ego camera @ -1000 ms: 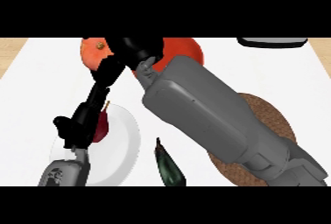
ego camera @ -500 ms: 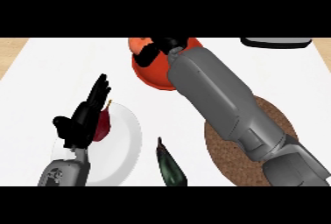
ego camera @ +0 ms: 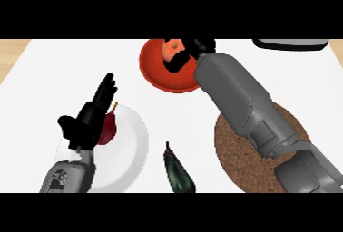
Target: Pick the squash from the placemat and place it in the bowl
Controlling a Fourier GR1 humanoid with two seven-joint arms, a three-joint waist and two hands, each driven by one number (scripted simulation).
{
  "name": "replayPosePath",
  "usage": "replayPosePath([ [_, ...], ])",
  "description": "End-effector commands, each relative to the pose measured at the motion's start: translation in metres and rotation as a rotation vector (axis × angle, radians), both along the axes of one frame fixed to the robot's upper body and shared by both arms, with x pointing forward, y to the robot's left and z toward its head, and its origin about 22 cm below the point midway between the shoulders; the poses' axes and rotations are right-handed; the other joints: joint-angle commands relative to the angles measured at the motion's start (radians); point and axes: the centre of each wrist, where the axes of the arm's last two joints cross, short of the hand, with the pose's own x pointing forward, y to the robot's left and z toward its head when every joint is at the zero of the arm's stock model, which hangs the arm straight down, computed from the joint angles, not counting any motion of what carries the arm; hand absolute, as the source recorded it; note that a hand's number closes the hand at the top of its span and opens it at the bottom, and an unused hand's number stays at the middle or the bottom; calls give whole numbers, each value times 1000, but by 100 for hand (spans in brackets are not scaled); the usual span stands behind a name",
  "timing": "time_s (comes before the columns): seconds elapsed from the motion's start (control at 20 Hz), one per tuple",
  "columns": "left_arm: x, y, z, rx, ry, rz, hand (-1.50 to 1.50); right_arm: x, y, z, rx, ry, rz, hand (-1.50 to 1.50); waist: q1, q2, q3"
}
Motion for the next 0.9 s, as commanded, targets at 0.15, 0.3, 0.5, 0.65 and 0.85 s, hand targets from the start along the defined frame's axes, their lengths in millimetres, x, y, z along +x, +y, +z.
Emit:
replayPosePath([
  [0.15,0,10,-1,-11,-7,-18,0,8,-31,-19,87,192,110,-150,19,8,0],
  [0.3,-6,-2,3,-15,-4,-26,0,7,-43,-33,170,185,163,-150,17,5,1],
  [0.5,-8,-6,-10,-6,-2,-6,0,11,-45,-19,356,73,185,-150,6,4,1],
  [0.65,5,-4,3,-2,-17,-6,0,13,-32,3,435,15,173,-150,2,2,1],
  [0.85,-3,-11,-16,9,2,5,0,17,-45,3,541,45,132,-150,-5,-1,0],
])
